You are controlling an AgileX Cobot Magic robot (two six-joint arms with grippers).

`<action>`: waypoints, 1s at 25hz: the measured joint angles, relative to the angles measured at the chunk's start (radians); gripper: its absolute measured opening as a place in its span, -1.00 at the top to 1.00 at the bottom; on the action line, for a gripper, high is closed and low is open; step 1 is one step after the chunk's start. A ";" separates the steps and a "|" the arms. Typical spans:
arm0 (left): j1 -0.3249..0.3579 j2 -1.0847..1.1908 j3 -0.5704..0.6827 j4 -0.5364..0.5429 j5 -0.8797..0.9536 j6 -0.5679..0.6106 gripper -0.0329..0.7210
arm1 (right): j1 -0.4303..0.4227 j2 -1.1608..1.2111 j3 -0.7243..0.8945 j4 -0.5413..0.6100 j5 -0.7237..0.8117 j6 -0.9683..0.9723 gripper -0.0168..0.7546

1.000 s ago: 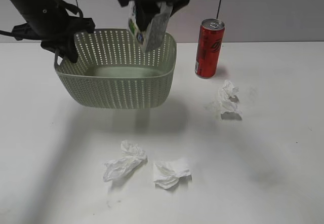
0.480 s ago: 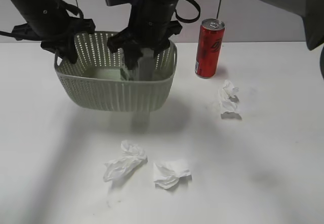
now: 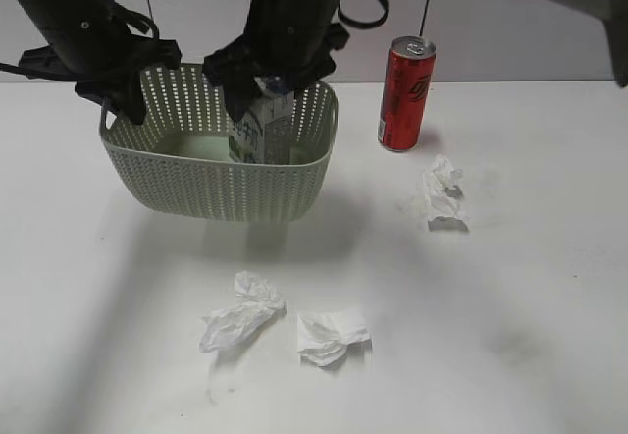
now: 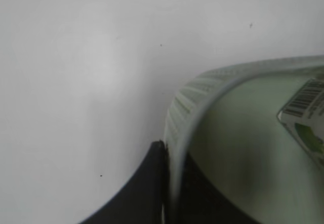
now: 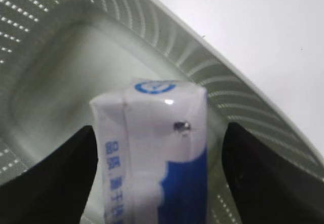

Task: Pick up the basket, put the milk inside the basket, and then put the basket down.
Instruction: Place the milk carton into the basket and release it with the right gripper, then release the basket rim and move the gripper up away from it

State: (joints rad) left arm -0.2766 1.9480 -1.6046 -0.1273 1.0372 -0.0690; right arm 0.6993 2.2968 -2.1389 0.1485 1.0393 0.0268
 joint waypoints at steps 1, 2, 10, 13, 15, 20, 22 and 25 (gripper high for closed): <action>0.000 0.000 0.000 0.000 0.000 0.000 0.91 | 0.000 -0.015 0.000 -0.011 0.002 -0.005 -0.56; 0.000 0.000 0.000 -0.001 0.000 0.000 0.91 | -0.002 -0.033 0.000 -0.027 0.003 -0.007 -0.57; 0.000 0.000 0.000 -0.027 -0.011 0.000 0.91 | -0.101 -0.281 -0.008 -0.083 0.082 -0.011 -0.57; 0.000 0.000 0.000 -0.030 -0.015 0.000 0.91 | -0.167 -0.382 0.015 -0.095 0.128 -0.011 -0.57; 0.000 0.000 0.000 -0.031 -0.015 0.000 0.91 | -0.201 -0.464 0.087 -0.115 0.138 -0.011 -0.57; 0.000 0.000 0.000 -0.044 -0.017 0.001 0.91 | -0.250 -0.665 0.404 -0.167 0.145 -0.011 -0.57; 0.000 0.000 0.000 -0.046 -0.017 0.000 0.91 | -0.265 -0.758 0.561 -0.194 0.141 -0.011 -0.57; 0.000 0.000 0.000 -0.047 -0.020 0.000 0.91 | -0.273 -0.897 0.780 -0.243 0.121 -0.011 -0.57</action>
State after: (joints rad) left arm -0.2766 1.9480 -1.6046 -0.1743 1.0169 -0.0691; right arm 0.4267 1.3996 -1.3587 -0.0942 1.1608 0.0162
